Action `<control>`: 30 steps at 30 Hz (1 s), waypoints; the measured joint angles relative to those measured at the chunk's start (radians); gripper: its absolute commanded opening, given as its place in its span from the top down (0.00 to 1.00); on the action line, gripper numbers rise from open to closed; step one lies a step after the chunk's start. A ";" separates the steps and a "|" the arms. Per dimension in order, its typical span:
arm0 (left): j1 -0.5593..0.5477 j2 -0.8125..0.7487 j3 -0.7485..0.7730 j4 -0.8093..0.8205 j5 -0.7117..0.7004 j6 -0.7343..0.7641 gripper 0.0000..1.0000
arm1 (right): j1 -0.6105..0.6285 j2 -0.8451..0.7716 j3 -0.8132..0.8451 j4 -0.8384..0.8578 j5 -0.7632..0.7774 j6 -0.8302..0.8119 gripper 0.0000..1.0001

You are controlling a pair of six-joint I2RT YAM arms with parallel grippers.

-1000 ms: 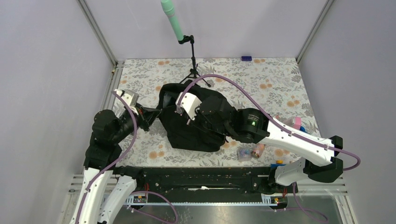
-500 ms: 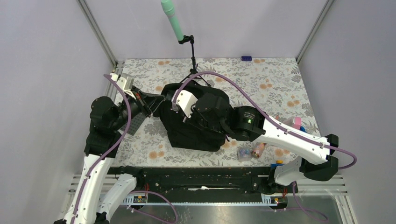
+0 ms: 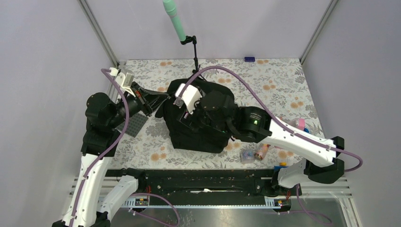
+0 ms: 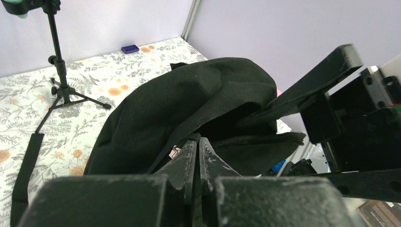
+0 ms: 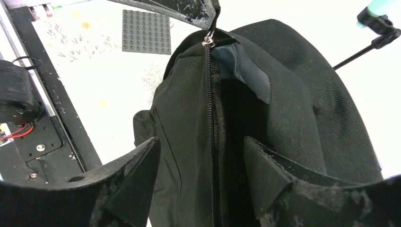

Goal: Pack the student bag
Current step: Zip the student bag at the center of the board.

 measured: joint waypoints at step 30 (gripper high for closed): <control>0.000 0.070 0.163 -0.166 0.185 -0.102 1.00 | 0.000 -0.155 -0.402 0.798 -0.154 -0.089 0.45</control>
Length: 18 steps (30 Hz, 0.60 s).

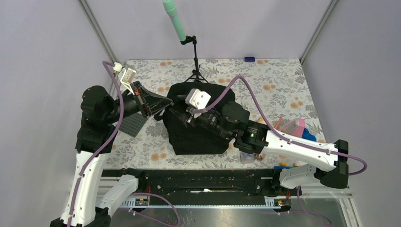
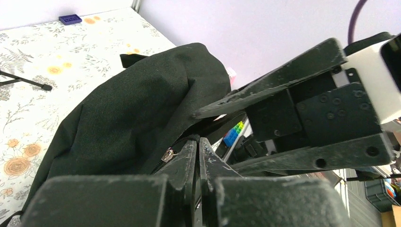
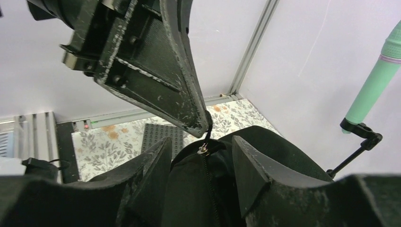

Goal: Pack the student bag
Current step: Zip the student bag at the center of the board.

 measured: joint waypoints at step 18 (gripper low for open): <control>0.000 -0.024 0.000 -0.022 0.035 0.019 1.00 | 0.000 0.065 -0.032 0.102 0.050 -0.054 0.60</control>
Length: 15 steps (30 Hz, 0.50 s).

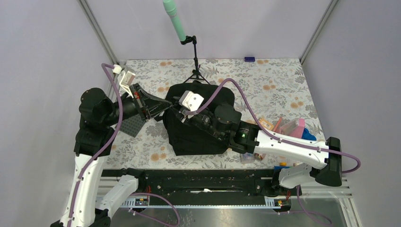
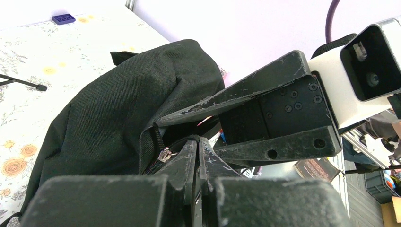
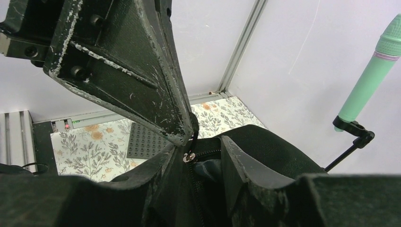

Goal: Pack the student bag
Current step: Zip the student bag at the center of the board.

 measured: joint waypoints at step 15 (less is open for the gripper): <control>0.000 -0.010 0.000 0.009 -0.011 -0.026 0.70 | 0.002 0.006 -0.001 0.014 0.012 0.010 1.00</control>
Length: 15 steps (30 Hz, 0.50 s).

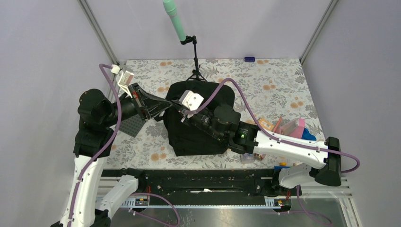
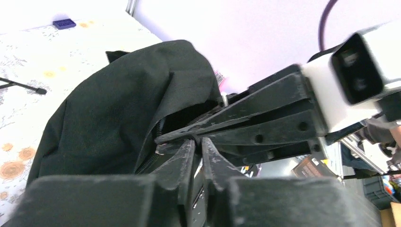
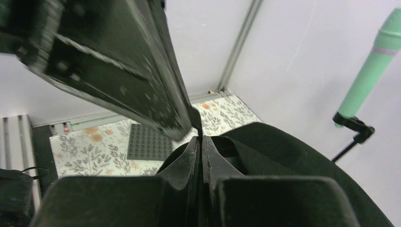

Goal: Pack the student bag
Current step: Zip the student bag at the center of the board.

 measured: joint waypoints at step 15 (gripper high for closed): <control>-0.001 -0.325 -0.253 0.143 -0.313 0.177 0.01 | 0.000 0.004 -0.023 0.000 0.183 0.105 1.00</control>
